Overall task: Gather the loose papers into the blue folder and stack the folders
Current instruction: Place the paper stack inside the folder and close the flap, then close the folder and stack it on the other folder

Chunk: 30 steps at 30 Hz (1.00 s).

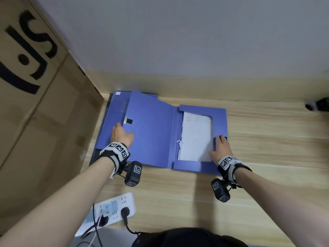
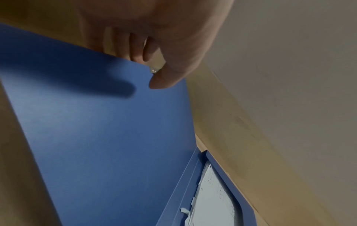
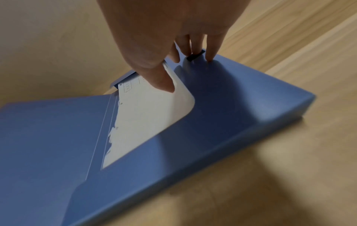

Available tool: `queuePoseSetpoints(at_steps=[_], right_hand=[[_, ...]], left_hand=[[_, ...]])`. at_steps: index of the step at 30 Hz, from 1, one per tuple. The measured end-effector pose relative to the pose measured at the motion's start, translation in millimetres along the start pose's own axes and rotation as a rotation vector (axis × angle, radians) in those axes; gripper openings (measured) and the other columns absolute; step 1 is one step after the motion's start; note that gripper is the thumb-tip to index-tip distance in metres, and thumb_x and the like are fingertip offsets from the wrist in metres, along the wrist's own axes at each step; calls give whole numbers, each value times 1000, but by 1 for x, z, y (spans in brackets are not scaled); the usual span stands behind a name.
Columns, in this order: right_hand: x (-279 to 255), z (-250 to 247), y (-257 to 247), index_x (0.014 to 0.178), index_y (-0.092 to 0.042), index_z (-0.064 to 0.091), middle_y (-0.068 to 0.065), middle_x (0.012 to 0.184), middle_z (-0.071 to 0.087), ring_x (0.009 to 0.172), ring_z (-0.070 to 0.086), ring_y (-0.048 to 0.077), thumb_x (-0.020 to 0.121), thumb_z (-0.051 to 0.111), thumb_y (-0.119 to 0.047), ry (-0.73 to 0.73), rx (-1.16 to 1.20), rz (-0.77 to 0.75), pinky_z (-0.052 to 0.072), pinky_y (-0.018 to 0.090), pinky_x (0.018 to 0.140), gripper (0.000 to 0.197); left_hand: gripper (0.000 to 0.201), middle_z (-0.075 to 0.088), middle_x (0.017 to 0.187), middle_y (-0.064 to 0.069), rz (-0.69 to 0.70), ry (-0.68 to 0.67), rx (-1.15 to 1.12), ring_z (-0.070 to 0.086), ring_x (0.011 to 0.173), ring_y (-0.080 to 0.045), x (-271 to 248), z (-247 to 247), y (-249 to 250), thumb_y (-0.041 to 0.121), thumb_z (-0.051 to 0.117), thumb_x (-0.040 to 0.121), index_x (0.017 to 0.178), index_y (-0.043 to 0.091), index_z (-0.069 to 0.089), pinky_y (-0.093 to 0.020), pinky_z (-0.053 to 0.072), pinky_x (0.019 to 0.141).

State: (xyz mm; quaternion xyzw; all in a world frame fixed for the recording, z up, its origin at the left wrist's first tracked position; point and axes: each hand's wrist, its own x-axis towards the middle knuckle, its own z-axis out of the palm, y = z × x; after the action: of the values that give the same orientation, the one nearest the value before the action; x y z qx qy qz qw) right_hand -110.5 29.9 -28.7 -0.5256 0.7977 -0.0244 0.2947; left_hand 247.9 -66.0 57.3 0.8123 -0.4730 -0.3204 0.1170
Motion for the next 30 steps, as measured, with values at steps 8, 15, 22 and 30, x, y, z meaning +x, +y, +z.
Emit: queuePoseSetpoints(at_steps=[8, 15, 22, 30], right_hand=[[-36, 3, -4, 126, 2, 45, 18, 139, 39, 128, 44, 38, 83, 55, -10, -44, -6, 48, 41, 40, 100, 46], [-46, -27, 9, 140, -3, 41, 15, 148, 41, 132, 45, 33, 88, 55, -14, -46, 97, 9, 38, 37, 104, 54], [-53, -50, 42, 131, -4, 54, 13, 133, 59, 121, 56, 29, 93, 56, -14, 32, 466, -60, 42, 34, 101, 40], [-45, -58, 58, 97, -12, 62, 6, 76, 57, 61, 55, 20, 96, 54, -28, -77, 933, 41, 43, 28, 61, 18]], left_hand=[[27, 72, 103, -1, 235, -155, -140, 67, 92, -28, -24, -19, 23, 11, 56, 82, 103, 28, 58, -40, 56, 80], [35, 70, 102, 2, 420, -160, -139, 64, 101, -25, -87, 9, 77, 21, 59, 81, 116, 23, 63, -38, 54, 89], [32, 67, 102, 7, 467, -320, -227, 65, 97, -20, -132, 73, 109, 47, 54, 87, 110, 28, 64, -40, 54, 83], [25, 68, 109, -4, 346, -403, -102, 66, 89, -26, -120, 125, 94, 23, 52, 88, 110, 23, 64, -35, 52, 76]])
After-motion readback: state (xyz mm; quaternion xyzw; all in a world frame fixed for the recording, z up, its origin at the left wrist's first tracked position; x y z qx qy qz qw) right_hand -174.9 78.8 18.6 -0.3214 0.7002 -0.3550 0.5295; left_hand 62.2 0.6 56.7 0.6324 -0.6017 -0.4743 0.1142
